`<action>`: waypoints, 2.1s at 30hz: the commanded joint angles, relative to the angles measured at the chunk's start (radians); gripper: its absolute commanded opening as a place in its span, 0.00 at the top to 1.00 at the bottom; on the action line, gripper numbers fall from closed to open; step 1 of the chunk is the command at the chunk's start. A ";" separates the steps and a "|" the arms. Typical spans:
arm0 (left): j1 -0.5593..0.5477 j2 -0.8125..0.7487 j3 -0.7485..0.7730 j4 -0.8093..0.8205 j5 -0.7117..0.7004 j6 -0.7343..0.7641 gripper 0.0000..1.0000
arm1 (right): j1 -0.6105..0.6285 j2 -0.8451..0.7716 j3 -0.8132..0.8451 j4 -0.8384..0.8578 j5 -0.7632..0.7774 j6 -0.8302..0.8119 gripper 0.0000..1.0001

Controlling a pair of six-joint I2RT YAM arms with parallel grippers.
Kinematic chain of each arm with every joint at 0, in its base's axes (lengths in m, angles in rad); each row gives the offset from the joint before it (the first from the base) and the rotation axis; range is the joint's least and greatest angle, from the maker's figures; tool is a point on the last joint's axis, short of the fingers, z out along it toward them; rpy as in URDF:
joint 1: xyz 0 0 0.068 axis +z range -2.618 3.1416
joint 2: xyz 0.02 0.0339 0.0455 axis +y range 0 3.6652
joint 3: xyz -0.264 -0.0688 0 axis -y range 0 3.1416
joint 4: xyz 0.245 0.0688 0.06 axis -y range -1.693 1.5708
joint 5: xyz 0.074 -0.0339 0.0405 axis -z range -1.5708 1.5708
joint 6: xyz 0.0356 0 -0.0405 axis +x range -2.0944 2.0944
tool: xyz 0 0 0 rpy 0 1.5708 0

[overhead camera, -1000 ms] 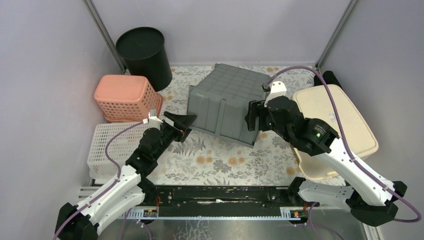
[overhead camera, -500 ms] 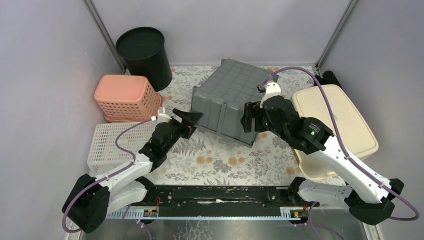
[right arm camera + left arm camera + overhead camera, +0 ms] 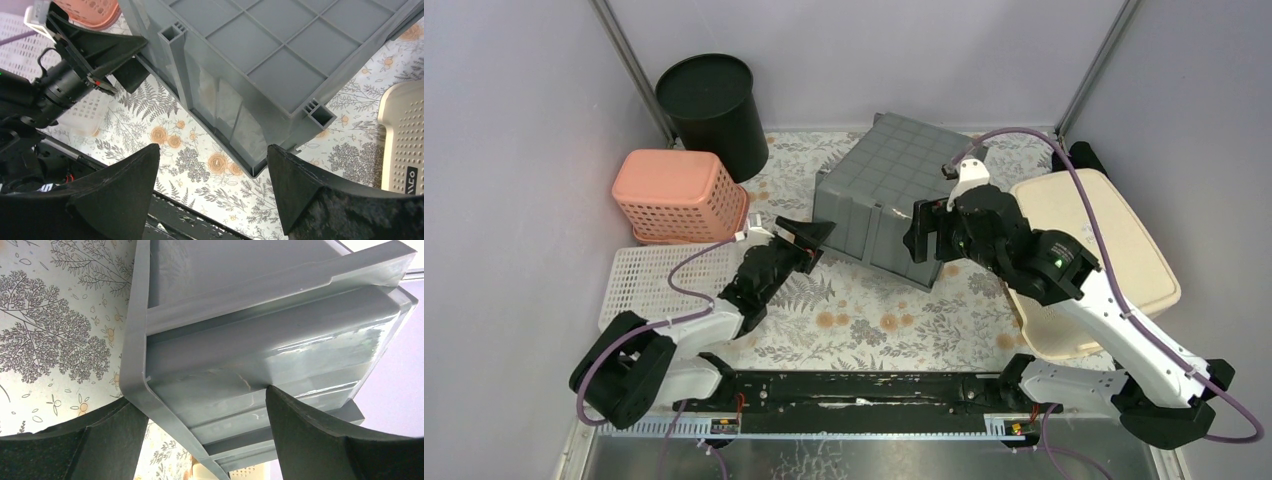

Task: Turn the large container upside down
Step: Turn the container upside down at the center of the board, then adjust the container at the center of the board.

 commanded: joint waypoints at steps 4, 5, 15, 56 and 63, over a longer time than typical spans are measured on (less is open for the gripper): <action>-0.002 0.074 0.041 0.198 -0.030 0.013 0.11 | -0.036 0.070 0.074 -0.021 -0.044 -0.006 0.14; -0.001 0.088 0.048 0.198 -0.031 0.016 0.11 | -0.039 0.073 0.073 -0.017 -0.052 -0.005 0.14; 0.003 0.259 0.120 0.253 -0.040 0.030 0.12 | -0.081 0.057 0.060 -0.029 -0.070 -0.022 0.13; 0.084 0.410 0.680 -0.562 -0.034 0.446 0.09 | -0.308 0.071 -0.224 0.042 -0.279 -0.055 0.12; 0.083 0.259 0.742 -0.788 -0.060 0.516 0.07 | -0.317 0.099 -0.275 0.095 -0.194 -0.074 0.13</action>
